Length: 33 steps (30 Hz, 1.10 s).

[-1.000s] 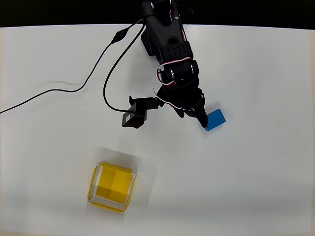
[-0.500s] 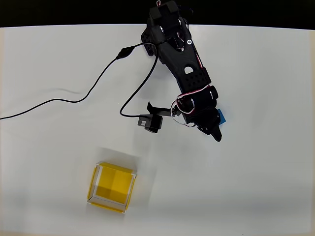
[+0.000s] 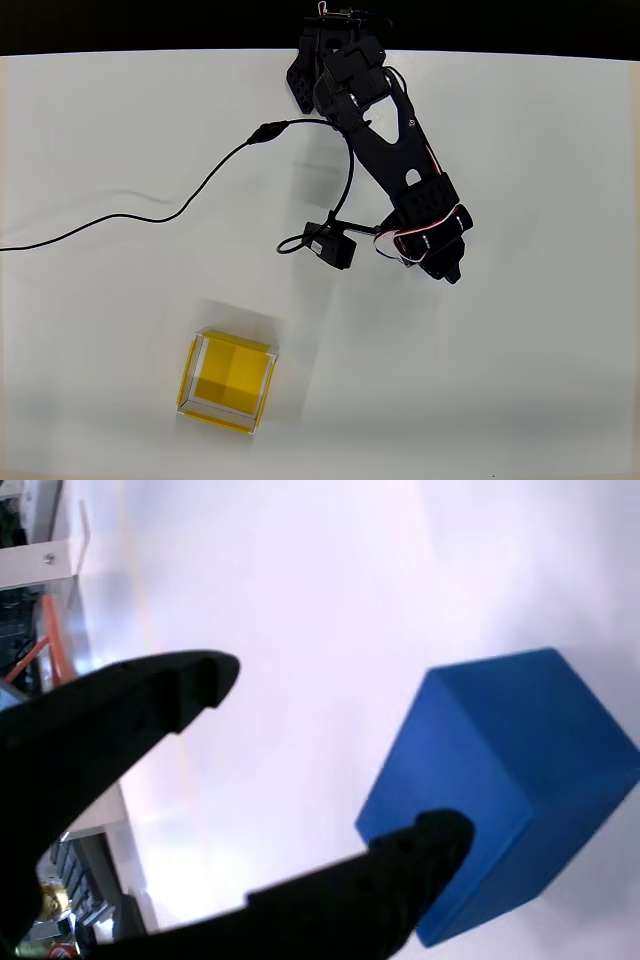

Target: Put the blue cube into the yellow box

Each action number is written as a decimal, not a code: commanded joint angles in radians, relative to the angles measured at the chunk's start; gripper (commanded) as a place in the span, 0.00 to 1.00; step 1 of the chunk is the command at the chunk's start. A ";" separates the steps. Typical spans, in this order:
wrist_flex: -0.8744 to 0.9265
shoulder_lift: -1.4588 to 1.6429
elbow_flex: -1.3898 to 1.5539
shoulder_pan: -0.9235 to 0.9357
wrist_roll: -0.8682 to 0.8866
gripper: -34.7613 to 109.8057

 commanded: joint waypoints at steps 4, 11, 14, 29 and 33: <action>0.029 -0.020 -0.112 -0.043 0.020 0.51; 0.031 -0.087 -0.150 -0.066 0.041 0.50; 0.031 -0.114 -0.158 -0.072 0.058 0.50; 0.126 -0.002 -0.107 -0.069 0.132 0.50; 0.163 0.021 -0.135 -0.066 0.130 0.50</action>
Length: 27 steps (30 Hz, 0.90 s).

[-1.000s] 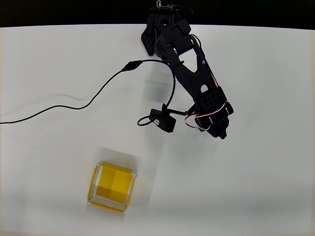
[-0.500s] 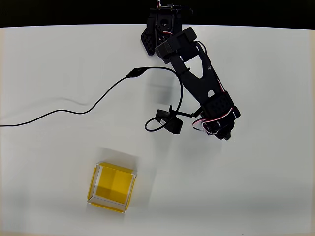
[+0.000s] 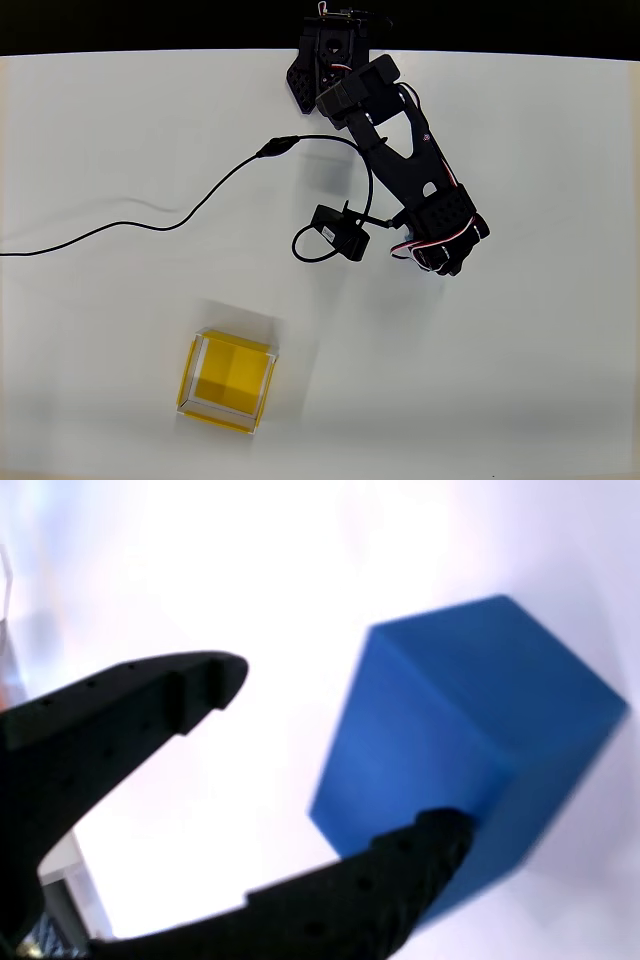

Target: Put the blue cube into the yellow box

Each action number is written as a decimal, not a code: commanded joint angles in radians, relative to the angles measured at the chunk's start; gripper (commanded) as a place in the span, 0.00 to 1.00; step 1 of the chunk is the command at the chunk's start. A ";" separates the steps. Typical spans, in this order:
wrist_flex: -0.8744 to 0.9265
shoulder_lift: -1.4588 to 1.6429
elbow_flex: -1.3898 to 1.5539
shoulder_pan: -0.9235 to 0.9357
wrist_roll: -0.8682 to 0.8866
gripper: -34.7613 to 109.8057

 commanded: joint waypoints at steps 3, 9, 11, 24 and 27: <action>0.055 0.160 -0.026 0.000 0.002 0.50; 0.031 0.167 0.041 0.008 0.035 0.50; 0.023 0.150 0.046 0.011 0.037 0.50; -0.075 0.040 0.048 0.026 0.021 0.50; -0.086 0.031 0.051 0.014 0.029 0.50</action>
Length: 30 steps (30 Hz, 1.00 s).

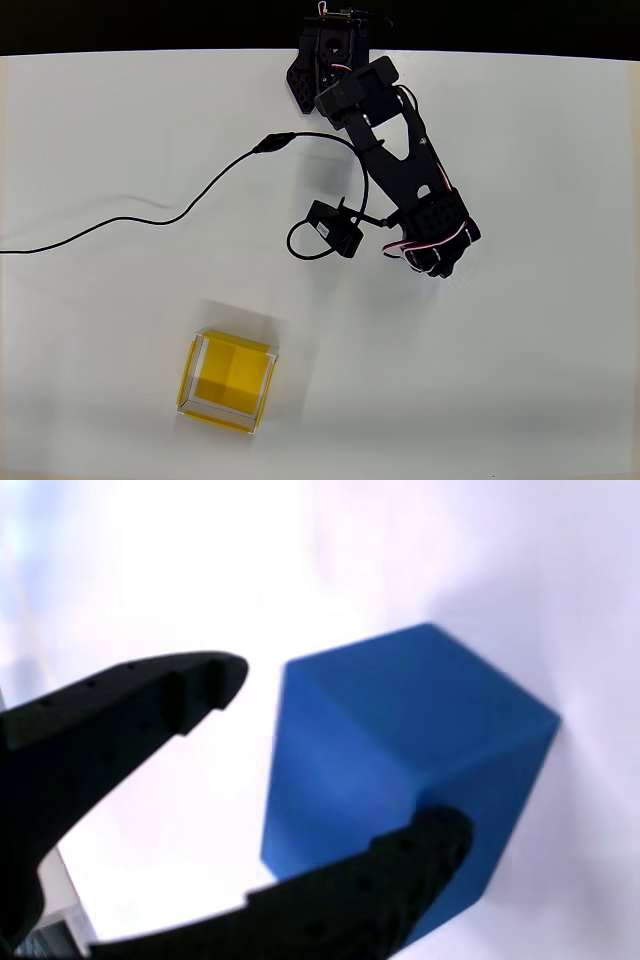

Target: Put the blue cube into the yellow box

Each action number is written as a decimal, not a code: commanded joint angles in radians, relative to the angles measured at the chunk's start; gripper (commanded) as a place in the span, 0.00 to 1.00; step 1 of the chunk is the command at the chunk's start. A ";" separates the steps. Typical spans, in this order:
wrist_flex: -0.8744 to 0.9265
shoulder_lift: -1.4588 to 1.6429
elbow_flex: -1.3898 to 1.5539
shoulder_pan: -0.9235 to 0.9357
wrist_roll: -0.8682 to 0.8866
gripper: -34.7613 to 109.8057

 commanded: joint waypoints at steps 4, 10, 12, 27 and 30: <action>-0.015 0.023 -0.009 -0.023 -0.003 0.50; -0.038 -0.009 -0.005 -0.029 -0.017 0.49; -0.043 -0.020 -0.005 -0.029 -0.028 0.49; -0.083 -0.028 0.011 -0.060 -0.107 0.35; -0.087 -0.025 0.023 -0.060 -0.110 0.33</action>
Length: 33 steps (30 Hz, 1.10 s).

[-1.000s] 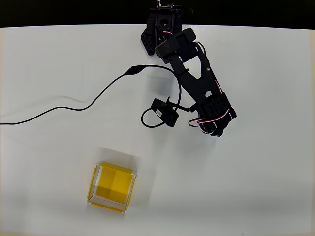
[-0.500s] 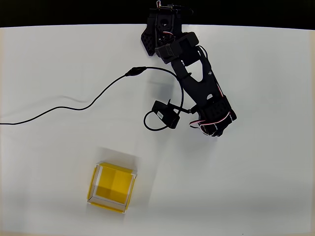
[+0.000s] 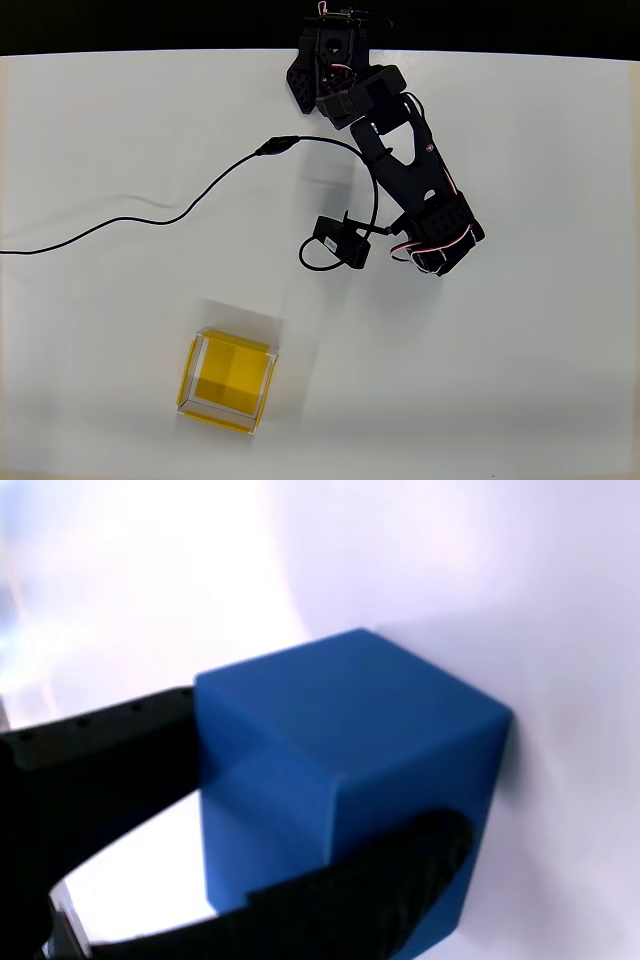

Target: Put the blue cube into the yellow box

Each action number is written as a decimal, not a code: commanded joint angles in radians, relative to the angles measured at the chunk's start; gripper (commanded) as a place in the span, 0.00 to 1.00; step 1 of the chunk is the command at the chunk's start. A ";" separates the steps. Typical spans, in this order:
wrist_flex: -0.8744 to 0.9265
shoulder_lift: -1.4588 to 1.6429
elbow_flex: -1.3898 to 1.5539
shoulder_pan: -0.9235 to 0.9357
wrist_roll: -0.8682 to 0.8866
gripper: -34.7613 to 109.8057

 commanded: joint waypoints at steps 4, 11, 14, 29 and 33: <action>0.011 0.069 0.015 0.005 -0.058 0.32; 0.072 0.181 -0.037 0.146 -0.267 0.32; 0.097 0.232 -0.081 0.227 -0.360 0.31; -0.107 0.396 -0.204 0.667 -0.821 0.32; -0.236 0.387 -0.225 0.752 -0.904 0.32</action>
